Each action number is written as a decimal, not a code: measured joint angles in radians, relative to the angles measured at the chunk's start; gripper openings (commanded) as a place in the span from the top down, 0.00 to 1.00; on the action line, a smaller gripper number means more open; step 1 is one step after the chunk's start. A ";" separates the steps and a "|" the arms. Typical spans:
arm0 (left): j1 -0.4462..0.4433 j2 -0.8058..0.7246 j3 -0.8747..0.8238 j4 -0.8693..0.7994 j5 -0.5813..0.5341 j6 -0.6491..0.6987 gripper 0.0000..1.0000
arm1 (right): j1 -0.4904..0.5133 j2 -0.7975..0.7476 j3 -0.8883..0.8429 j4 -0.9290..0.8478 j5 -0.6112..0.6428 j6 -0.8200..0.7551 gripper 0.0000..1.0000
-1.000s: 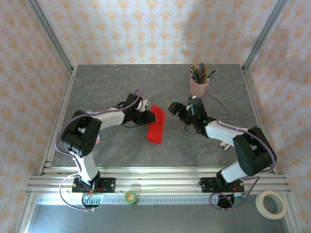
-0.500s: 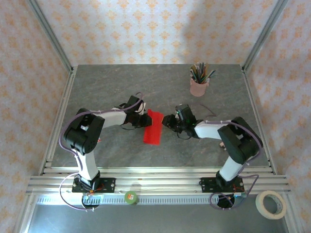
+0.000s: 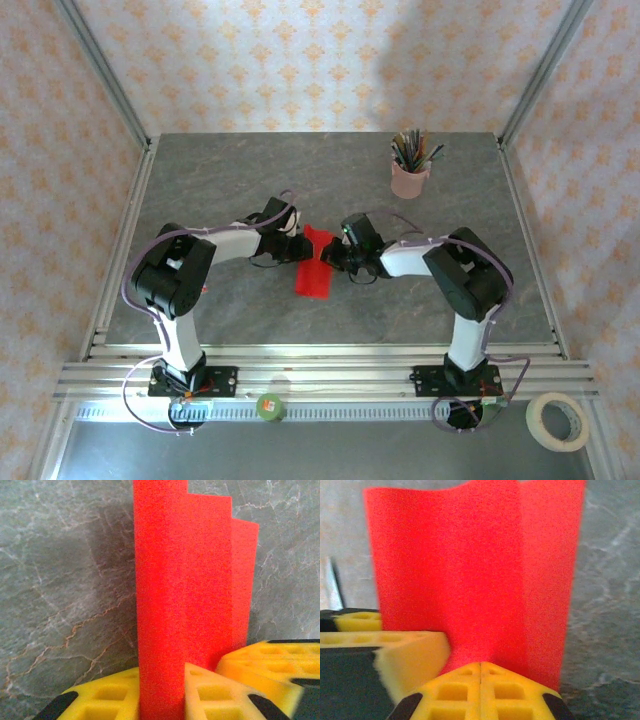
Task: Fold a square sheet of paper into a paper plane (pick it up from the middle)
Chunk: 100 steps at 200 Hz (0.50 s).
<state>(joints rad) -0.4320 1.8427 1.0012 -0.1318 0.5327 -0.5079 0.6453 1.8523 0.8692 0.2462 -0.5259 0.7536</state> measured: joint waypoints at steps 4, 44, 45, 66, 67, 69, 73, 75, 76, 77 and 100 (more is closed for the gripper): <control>0.000 -0.003 -0.005 0.007 0.000 -0.008 0.72 | 0.000 0.004 0.001 -0.003 0.001 0.000 0.97; 0.000 -0.066 -0.080 0.050 -0.035 -0.108 0.61 | 0.000 0.014 0.044 -0.068 0.008 -0.036 0.97; 0.000 -0.070 -0.083 0.051 -0.037 -0.108 0.60 | 0.000 0.014 0.045 -0.070 0.008 -0.037 0.97; 0.000 -0.119 -0.120 0.050 -0.064 -0.149 0.50 | 0.000 0.023 0.074 -0.108 0.014 -0.063 0.97; 0.000 -0.121 -0.121 0.050 -0.065 -0.151 0.50 | 0.000 0.023 0.075 -0.109 0.014 -0.064 0.97; 0.000 -0.126 -0.125 0.050 -0.068 -0.160 0.49 | 0.000 0.024 0.077 -0.112 0.014 -0.066 0.97; 0.000 -0.135 -0.131 0.050 -0.071 -0.162 0.48 | 0.000 0.024 0.080 -0.116 0.014 -0.069 0.97; 0.000 -0.140 -0.135 0.051 -0.070 -0.168 0.48 | 0.000 0.025 0.081 -0.118 0.014 -0.069 0.97; 0.000 -0.143 -0.137 0.051 -0.072 -0.172 0.47 | 0.000 0.025 0.081 -0.119 0.014 -0.070 0.97; 0.000 -0.145 -0.139 0.051 -0.072 -0.174 0.47 | 0.000 0.025 0.081 -0.119 0.014 -0.071 0.97; 0.000 -0.181 -0.181 0.072 -0.067 -0.210 0.44 | 0.000 0.025 0.082 -0.122 0.014 -0.075 0.96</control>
<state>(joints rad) -0.4320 1.6619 0.8204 -0.0597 0.4660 -0.7177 0.6456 1.8771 0.9516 0.1246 -0.5121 0.6788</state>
